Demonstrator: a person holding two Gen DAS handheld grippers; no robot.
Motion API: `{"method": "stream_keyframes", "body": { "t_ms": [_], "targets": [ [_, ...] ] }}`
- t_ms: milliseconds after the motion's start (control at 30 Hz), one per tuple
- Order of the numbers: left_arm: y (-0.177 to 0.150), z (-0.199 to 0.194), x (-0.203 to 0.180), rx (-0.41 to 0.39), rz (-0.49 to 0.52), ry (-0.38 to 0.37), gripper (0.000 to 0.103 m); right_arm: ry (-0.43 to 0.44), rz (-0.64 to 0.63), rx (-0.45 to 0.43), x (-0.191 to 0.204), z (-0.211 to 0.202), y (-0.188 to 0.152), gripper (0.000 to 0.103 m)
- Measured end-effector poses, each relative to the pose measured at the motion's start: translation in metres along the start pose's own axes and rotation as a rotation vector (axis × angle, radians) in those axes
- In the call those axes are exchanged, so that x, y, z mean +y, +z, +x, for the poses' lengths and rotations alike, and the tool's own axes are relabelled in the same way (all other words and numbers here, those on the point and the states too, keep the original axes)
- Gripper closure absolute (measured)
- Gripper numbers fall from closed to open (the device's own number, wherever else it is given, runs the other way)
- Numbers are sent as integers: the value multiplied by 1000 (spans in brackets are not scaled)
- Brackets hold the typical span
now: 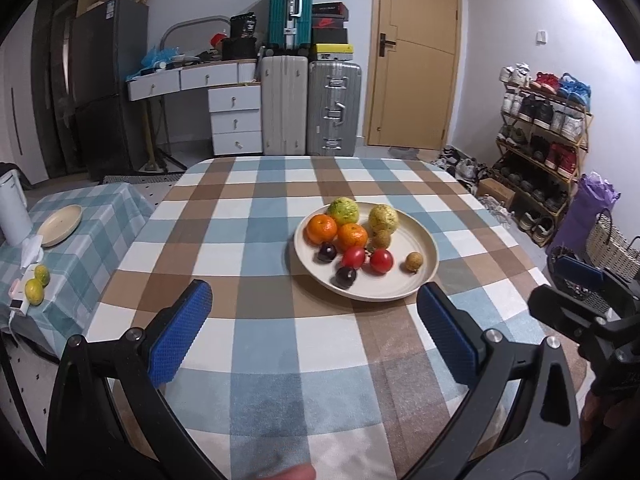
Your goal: Organize fruits
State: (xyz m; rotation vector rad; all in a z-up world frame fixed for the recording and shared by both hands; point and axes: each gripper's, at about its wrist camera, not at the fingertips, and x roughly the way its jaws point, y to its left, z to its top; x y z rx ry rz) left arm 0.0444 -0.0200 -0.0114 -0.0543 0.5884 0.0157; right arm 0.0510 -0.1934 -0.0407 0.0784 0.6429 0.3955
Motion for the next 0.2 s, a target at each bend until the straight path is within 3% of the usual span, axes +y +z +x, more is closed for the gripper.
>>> {"method": "stream_keyframes", "body": {
  "t_ms": [200],
  "targets": [
    [0, -3, -2, -17, 6, 2, 1, 0, -1, -1, 0, 0, 0, 0]
  ]
}}
